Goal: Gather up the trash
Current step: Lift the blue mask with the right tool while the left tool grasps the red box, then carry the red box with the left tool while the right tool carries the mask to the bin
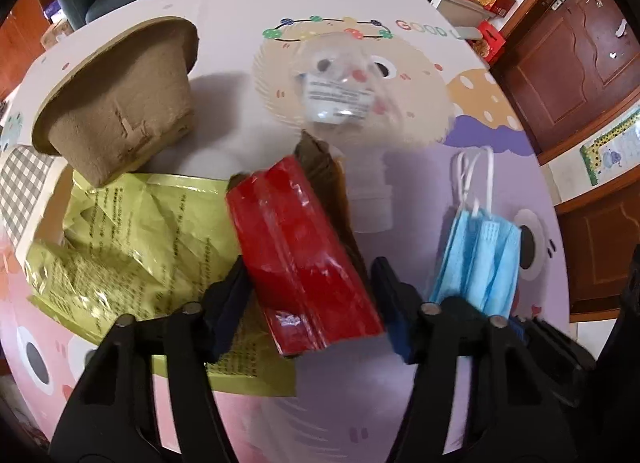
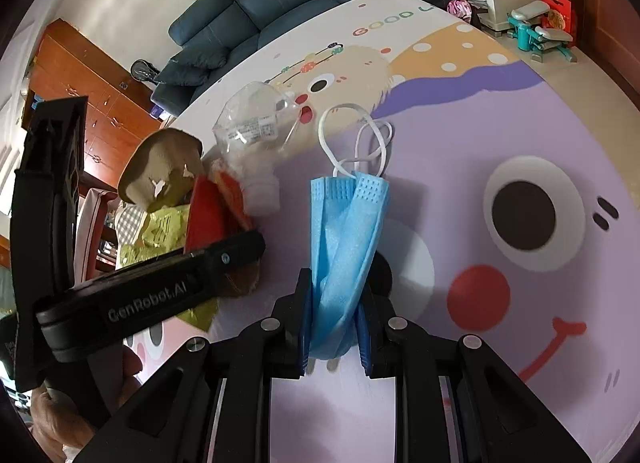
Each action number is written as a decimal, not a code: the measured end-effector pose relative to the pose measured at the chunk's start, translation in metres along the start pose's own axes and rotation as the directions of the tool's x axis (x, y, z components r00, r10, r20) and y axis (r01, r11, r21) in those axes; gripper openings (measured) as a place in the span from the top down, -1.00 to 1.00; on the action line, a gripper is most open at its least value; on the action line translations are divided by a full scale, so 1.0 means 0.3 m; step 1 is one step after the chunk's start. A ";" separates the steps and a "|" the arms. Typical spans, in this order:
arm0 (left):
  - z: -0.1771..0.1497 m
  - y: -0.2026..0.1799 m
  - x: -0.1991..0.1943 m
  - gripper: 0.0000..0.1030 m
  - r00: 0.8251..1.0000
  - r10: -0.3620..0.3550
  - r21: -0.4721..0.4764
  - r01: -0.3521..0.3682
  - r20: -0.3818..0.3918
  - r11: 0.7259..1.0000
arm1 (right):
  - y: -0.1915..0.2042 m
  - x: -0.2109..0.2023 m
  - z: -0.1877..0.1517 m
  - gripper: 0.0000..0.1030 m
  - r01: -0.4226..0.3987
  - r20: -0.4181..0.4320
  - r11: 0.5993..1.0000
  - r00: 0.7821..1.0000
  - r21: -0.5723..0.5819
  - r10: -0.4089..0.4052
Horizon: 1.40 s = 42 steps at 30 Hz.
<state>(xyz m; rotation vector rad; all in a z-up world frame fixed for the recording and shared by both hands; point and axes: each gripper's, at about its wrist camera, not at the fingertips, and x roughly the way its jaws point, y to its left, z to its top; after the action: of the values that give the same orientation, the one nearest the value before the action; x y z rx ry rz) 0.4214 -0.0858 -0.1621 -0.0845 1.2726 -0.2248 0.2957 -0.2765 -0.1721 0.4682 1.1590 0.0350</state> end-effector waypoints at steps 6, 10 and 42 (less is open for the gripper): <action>-0.065 -0.006 -0.072 0.23 0.998 -0.029 0.009 0.029 0.058 1.000 | -0.018 -0.058 -0.065 0.63 0.001 0.001 1.000 1.000 -0.019 -0.001; -0.141 -0.012 -0.175 0.35 0.992 -0.071 0.038 0.068 0.099 0.997 | -0.023 -0.125 -0.125 0.64 -0.008 0.006 0.999 1.000 -0.036 0.009; -1.259 -0.078 -0.395 0.63 0.981 -0.191 0.359 0.188 -0.026 0.914 | -0.149 -0.371 -1.147 0.64 -0.047 -0.345 0.996 0.938 -0.072 0.019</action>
<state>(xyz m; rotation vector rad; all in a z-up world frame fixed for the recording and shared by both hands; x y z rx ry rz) 0.0258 -0.0602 -0.1577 0.1067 1.1949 -0.6219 -0.0646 -0.2301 -0.2002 0.4205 1.4882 0.1990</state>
